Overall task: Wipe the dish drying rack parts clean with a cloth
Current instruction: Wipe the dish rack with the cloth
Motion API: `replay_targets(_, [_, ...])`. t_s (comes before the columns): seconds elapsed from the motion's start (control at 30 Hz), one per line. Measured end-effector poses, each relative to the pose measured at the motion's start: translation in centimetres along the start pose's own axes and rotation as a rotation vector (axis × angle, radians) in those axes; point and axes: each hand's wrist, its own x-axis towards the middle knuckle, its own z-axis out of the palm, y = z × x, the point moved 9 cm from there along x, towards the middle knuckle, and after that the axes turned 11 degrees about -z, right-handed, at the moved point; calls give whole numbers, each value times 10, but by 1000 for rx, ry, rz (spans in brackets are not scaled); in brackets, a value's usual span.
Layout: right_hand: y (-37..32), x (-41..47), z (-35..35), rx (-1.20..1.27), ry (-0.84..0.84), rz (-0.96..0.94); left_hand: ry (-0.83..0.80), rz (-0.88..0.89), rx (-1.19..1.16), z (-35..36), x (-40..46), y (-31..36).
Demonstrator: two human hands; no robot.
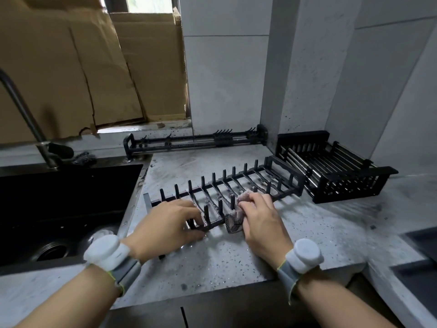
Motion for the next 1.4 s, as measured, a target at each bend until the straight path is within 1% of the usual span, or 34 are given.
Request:
replay_targets(0.1, [7,10,-2,67,-19,-4,8,1,-11,-1,0,-2])
replay_targets(0.27, [22,14,-16,331,-79,7,20,-6,11,-1,-1,-2])
replay_targets(0.33, [20,14,-22,388,-54,-22,35,2,27,-2,-1,0])
replay_targets(0.43, [11,8,-21,280,41,-30,61,3,46,-2,-1,1])
replay_targets(0.53, [-9,-3,-7,100,38,-77,49,-12,54,0,0,-1])
replay_targets(0.6, [-16,-2,-3,43,33,-102,32,-21,47,1,0,-3])
replay_targets(0.67, [-13,4,-3,59,16,-83,19,-24,44,2,0,-3])
replay_targets(0.77, [-2,15,-2,190,-49,-30,14,-46,64,2,-1,-3])
replay_targets(0.87, [6,20,-9,297,-88,-80,8,-68,59,1,0,-4])
replay_targets(0.93, [4,22,-17,298,-66,-146,3,-72,61,1,1,-5])
replay_targets(0.97, [0,21,-18,277,-48,-145,3,-76,63,1,1,-6])
replay_targets(1.1, [-15,5,-4,101,30,-86,7,-80,54,2,1,-5])
replay_targets(1.13, [-17,3,0,88,32,-74,6,-80,56,2,1,-5])
replay_targets(1.27, [-4,15,5,218,-17,5,7,-89,55,2,1,-7])
replay_targets(1.4, [-7,14,-10,289,-35,-77,8,-83,44,1,-1,-5])
